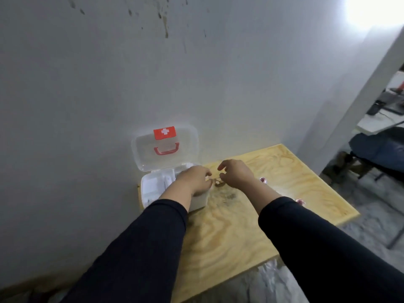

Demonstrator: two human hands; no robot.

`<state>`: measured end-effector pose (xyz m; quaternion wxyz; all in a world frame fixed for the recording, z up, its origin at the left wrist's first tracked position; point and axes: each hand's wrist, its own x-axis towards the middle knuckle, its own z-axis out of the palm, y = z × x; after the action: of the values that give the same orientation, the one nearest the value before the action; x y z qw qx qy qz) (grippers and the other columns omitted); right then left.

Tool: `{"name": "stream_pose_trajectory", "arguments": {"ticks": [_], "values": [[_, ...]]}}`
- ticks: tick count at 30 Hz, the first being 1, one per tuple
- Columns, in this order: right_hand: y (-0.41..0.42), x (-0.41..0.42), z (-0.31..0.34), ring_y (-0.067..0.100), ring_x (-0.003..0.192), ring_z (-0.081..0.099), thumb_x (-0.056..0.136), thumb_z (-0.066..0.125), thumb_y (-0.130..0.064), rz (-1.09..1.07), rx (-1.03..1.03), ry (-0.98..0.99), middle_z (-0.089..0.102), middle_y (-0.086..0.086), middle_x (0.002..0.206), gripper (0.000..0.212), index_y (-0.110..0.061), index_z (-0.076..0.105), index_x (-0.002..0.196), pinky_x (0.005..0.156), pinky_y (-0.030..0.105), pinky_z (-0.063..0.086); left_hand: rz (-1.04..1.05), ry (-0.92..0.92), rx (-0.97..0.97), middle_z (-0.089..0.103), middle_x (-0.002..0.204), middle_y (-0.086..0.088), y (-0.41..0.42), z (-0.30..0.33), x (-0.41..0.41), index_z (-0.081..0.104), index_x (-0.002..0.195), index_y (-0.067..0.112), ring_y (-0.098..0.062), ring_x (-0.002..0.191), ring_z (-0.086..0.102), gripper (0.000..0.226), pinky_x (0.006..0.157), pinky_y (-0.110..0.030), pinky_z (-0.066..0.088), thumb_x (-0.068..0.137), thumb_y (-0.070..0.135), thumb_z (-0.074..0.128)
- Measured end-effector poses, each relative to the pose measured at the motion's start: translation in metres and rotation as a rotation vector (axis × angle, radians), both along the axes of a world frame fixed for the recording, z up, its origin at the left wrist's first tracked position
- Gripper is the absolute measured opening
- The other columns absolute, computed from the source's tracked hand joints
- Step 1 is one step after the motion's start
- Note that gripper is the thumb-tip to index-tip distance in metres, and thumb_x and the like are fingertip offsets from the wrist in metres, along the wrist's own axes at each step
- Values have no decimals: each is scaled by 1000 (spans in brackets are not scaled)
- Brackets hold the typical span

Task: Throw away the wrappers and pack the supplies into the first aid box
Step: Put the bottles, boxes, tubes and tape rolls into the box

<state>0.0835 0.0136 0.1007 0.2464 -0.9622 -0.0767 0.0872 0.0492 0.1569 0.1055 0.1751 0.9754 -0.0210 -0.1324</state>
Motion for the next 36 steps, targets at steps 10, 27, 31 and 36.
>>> {"name": "stream_pose_trajectory", "arguments": {"ticks": [10,27,31,36], "values": [[-163,19,-40,26,104,62,88,52,-9,-251,-112,130,62,5,121,33,-23,64,116,70,27,45,-155,153,-7,55,140,-2,-123,-40,42,54,135,21,-25,125,53,45,100,-37,47,93,36,47],[-218,63,-130,28,112,54,93,51,-24,-204,-25,129,57,11,116,29,-16,64,117,89,35,47,-42,249,-43,61,132,-2,-178,-96,78,58,130,19,-22,118,59,39,99,-37,49,94,31,49],[-193,82,-133,30,120,48,93,51,-24,-115,20,107,56,10,123,34,-17,56,126,92,38,48,38,229,-70,62,131,-4,-168,-101,77,60,129,16,-23,116,60,38,99,-39,50,94,28,51],[-171,95,-133,29,122,44,85,65,-37,-1,25,107,54,7,126,52,-19,52,132,92,40,47,111,199,-76,59,133,-5,-159,-105,74,60,129,16,-23,121,56,37,102,-35,46,95,28,51]]}}
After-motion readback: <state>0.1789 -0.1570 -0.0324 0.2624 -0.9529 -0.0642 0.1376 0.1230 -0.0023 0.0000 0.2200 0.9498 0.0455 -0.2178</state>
